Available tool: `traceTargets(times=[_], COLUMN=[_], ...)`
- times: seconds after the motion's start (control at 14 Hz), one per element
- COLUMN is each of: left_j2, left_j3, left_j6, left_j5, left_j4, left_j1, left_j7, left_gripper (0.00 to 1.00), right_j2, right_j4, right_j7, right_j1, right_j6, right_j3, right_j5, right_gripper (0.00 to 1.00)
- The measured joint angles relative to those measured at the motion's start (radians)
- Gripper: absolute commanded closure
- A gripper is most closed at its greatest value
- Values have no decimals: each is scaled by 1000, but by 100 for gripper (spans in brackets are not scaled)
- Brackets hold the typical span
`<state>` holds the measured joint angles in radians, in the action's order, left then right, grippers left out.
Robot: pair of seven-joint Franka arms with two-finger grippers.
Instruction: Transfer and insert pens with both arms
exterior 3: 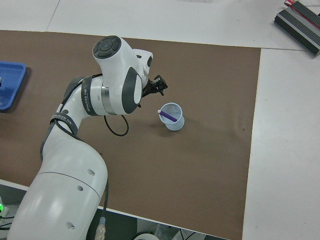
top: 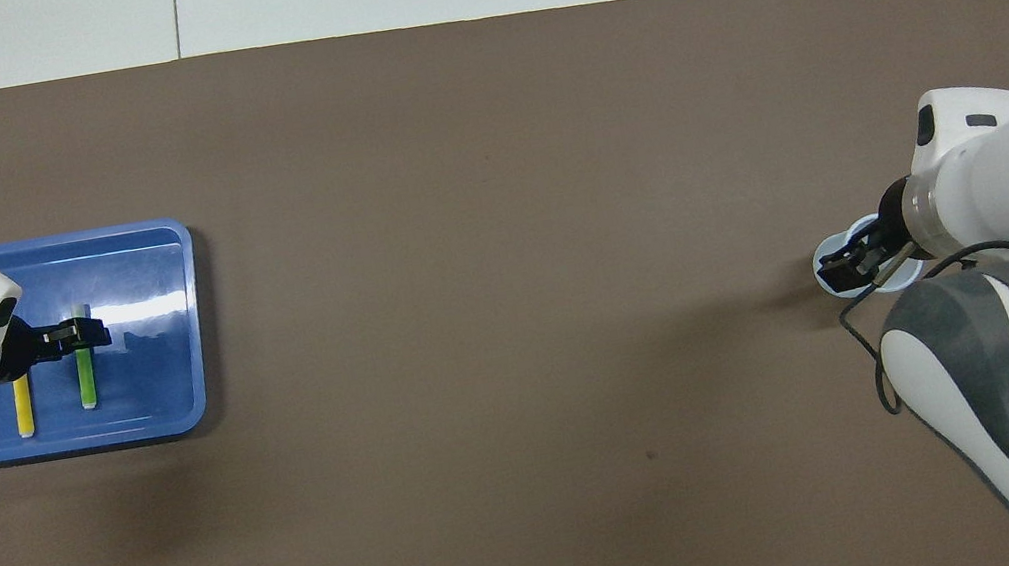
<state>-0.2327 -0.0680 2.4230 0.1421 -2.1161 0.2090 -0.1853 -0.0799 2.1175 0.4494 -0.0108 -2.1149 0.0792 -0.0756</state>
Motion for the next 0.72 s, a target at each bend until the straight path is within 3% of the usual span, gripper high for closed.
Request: traceTargets(times=[0.21, 0.43, 0.5, 0.57, 0.64, 0.72], left_j2=[-11, -35, -36, -36, -36, -34], left_j3=[0, 0, 1, 1, 0, -4], left_j6=[5, 42, 46, 47, 47, 47], left_j5=[0, -1, -2, -2, -2, -2], left_j4=[4, 3, 4, 4, 4, 5], left_j1=[6, 7, 8, 8, 8, 8], left_j7=[-18, -31, -32, -33, -33, -33], left_gripper=[39, 52, 62, 78, 100, 100], right_j2=[0, 0, 0, 0, 0, 0], right_j4=[0, 0, 0, 0, -1, -1], right_j7=[-33, -47, -58, -69, -75, -87], right_j1=[-9, -12, -12, -12, -12, -13], right_j6=[1, 1, 1, 1, 2, 2], right_j3=[3, 3, 3, 3, 3, 3], right_j5=[80, 109, 116, 131, 150, 161], right_gripper=[0, 0, 0, 0, 0, 0])
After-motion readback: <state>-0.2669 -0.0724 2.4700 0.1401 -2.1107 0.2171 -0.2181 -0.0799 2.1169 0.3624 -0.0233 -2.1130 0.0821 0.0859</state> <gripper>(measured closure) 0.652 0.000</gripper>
